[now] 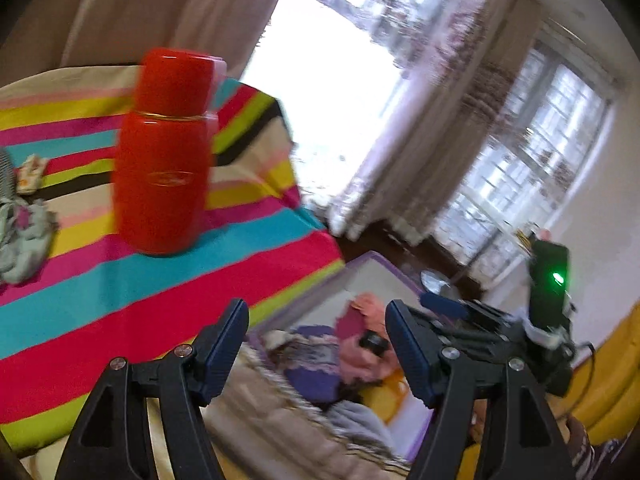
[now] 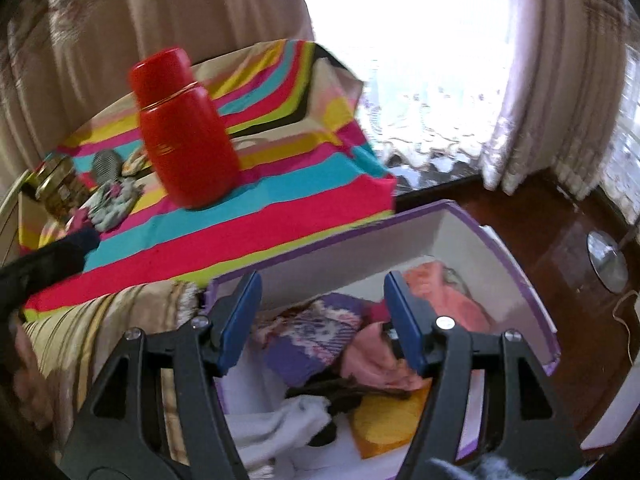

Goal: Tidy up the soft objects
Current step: 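Move both tools back over the remaining clothes, then grasp the pink knit cloth with the left tool while the right grasps the checkered mask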

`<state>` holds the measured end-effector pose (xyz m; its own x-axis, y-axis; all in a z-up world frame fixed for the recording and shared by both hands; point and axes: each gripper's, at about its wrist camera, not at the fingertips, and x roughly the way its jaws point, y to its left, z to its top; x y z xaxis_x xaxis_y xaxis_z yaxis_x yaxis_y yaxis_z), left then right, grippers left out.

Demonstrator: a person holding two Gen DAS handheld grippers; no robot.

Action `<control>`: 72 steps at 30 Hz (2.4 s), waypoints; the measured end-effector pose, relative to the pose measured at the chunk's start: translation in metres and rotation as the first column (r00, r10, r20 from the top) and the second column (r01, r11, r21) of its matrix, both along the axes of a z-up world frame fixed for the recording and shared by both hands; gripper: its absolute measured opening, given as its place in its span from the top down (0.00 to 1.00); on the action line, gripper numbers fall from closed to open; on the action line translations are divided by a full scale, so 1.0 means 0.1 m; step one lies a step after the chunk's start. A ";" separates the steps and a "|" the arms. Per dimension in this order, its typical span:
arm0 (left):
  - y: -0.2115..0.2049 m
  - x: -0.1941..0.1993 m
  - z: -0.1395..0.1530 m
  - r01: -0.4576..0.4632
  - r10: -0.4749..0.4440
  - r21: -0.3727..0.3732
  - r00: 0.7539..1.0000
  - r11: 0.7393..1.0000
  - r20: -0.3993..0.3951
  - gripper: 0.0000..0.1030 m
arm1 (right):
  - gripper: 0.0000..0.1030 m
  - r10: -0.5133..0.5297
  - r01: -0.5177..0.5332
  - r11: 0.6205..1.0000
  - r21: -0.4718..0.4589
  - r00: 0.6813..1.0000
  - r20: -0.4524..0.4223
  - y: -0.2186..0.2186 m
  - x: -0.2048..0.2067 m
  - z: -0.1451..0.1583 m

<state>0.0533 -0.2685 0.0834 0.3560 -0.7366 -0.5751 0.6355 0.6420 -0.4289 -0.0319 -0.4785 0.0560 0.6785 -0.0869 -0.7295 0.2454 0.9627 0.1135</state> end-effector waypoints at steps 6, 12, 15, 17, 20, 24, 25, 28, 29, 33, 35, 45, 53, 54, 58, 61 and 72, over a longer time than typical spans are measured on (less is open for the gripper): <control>0.46 0.31 -0.04 -0.142 0.142 0.001 0.990 0.990 -0.019 0.31 | 0.35 0.107 -0.107 0.994 0.033 0.994 0.013 0.33 0.19 0.03; 0.93 0.67 -0.08 -0.297 0.296 -0.001 0.953 0.955 -0.060 0.31 | 0.35 0.186 -0.187 0.982 0.024 0.982 0.021 0.66 0.42 0.09; 1.16 0.84 -0.14 -0.369 0.368 0.007 0.926 0.930 -0.081 0.31 | 0.35 0.224 -0.224 0.974 0.018 0.974 0.019 0.82 0.54 0.10; 1.33 0.94 -0.18 -0.419 0.417 0.006 0.903 0.908 -0.100 0.31 | 0.35 0.250 -0.251 0.968 0.015 0.968 0.018 0.95 0.61 0.11; 1.59 1.04 -0.23 -0.485 0.482 0.008 0.867 0.874 -0.124 0.31 | 0.35 0.289 -0.289 0.957 0.008 0.957 0.017 1.11 0.72 0.12; 1.97 1.22 -0.32 -0.590 0.583 0.003 0.796 0.807 -0.166 0.31 | 0.35 0.343 -0.343 0.939 0.000 0.939 0.015 1.32 0.86 0.13; 2.08 1.26 -0.34 -0.615 0.606 0.003 0.776 0.788 -0.175 0.31 | 0.35 0.354 -0.354 0.935 -0.001 0.935 0.014 1.36 0.90 0.13; 2.39 1.37 -0.42 -0.682 0.669 0.008 0.716 0.732 -0.197 0.31 | 0.35 0.388 -0.388 0.922 0.001 0.922 0.012 1.50 1.01 0.13; 2.46 1.39 -0.43 -0.697 0.684 0.009 0.701 0.717 -0.202 0.31 | 0.35 0.395 -0.395 0.919 0.001 0.919 0.012 1.54 1.03 0.12; 2.75 1.55 -0.55 -0.751 0.732 0.025 0.634 0.659 -0.249 0.31 | 0.35 0.422 -0.422 0.907 0.008 0.907 0.009 1.69 1.17 0.09; 2.85 1.63 -0.62 -0.769 0.744 0.032 0.606 0.638 -0.283 0.31 | 0.35 0.435 -0.435 0.900 0.011 0.900 0.006 1.76 1.24 0.06; 3.00 1.98 -1.08 -0.804 0.770 0.114 0.502 0.583 -0.393 0.31 | 0.35 0.478 -0.478 0.878 0.018 0.878 -0.009 2.04 1.56 -0.02; 2.80 2.09 -1.22 -0.764 0.766 0.169 0.550 0.623 -0.333 0.31 | 0.30 0.504 -0.504 0.864 -0.010 0.864 -0.006 2.34 2.03 0.00; 2.75 2.10 -1.23 -0.757 0.765 0.177 0.560 0.629 -0.318 0.31 | 0.29 0.503 -0.503 0.864 -0.011 0.864 -0.004 2.38 2.10 0.01; 2.60 2.13 -1.22 -0.727 0.753 0.206 0.604 0.655 -0.261 0.51 | 0.27 0.500 -0.500 0.866 0.007 0.866 0.005 2.53 2.46 0.01; 2.50 2.15 -1.21 -0.708 0.742 0.222 0.634 0.670 -0.218 0.65 | 0.24 0.482 -0.482 0.876 0.035 0.876 0.013 2.65 2.80 0.00; 2.61 2.00 -1.14 -0.734 0.750 0.155 0.640 0.661 -0.164 0.89 | 0.19 0.488 -0.487 0.872 0.053 0.873 -0.005 3.17 3.75 -0.22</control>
